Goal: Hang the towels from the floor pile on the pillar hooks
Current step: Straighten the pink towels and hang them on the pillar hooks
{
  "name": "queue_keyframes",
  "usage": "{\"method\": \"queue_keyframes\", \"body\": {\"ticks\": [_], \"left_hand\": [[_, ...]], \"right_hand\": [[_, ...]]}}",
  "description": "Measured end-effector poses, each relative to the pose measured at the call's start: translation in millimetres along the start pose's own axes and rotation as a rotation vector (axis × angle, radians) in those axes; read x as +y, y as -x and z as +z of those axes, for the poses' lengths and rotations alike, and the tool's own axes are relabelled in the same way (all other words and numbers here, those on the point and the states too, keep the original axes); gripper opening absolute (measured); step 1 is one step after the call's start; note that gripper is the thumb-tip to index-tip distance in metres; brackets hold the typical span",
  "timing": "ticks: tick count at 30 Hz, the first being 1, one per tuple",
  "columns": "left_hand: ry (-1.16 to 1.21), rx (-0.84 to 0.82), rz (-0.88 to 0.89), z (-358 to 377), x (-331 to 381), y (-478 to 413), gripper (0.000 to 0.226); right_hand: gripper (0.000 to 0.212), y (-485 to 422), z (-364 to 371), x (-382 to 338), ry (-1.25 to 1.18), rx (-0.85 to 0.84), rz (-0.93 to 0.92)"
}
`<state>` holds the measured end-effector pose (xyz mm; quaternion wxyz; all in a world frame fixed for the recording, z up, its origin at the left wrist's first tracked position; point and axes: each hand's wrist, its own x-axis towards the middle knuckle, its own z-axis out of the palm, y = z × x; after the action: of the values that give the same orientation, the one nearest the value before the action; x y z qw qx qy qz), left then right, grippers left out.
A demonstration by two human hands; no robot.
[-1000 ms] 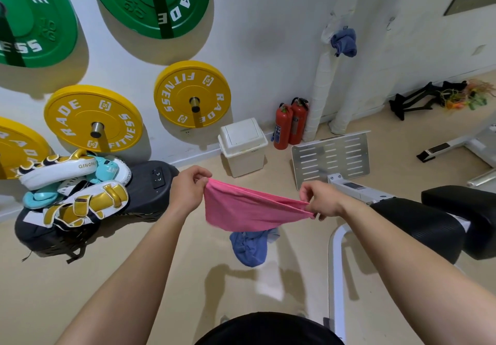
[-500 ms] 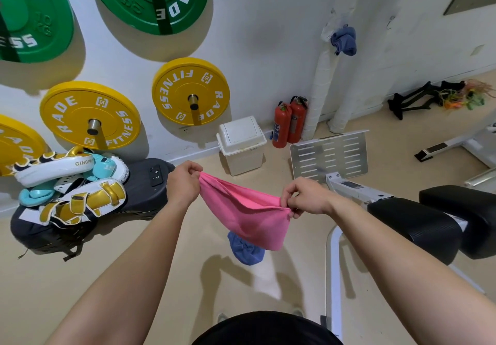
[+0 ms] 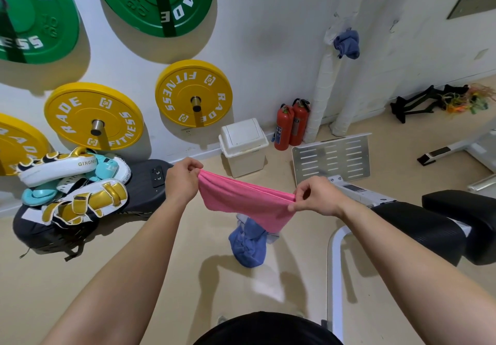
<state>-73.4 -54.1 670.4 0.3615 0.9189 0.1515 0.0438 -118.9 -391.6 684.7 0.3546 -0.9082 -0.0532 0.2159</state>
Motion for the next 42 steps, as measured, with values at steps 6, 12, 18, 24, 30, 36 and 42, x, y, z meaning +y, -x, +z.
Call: {"method": "queue_keyframes", "body": {"ticks": [6,12,18,24,30,36,42], "left_hand": [[0.001,0.060,0.033,2.8,-3.5,9.0,0.021],[0.111,0.103,0.081,-4.9,17.5,11.9,0.024],[0.192,0.162,0.063,-20.3,31.3,12.4,0.020],[0.077,0.132,0.008,-16.7,29.3,3.9,0.023],[0.110,0.023,-0.157,22.1,26.5,23.0,0.024],[0.397,-0.123,-0.192,66.0,33.4,93.5,0.007],[0.522,-0.188,-0.210,81.4,41.5,142.0,0.015]], "right_hand": [[0.026,-3.0,-15.9,-6.1,0.067,0.289,-0.029],[0.009,-12.3,-45.0,-24.2,0.283,0.253,-0.080],[0.005,-15.6,-75.2,-46.8,-0.135,-0.151,-0.078],[0.012,-44.3,-65.1,-43.2,0.029,0.336,-0.002],[0.018,-50.4,-14.0,-32.7,-0.091,0.625,0.204],[0.021,-25.4,63.0,-27.1,-0.308,0.453,0.259],[0.015,5.6,112.0,-27.1,-0.630,0.332,0.160]]}}
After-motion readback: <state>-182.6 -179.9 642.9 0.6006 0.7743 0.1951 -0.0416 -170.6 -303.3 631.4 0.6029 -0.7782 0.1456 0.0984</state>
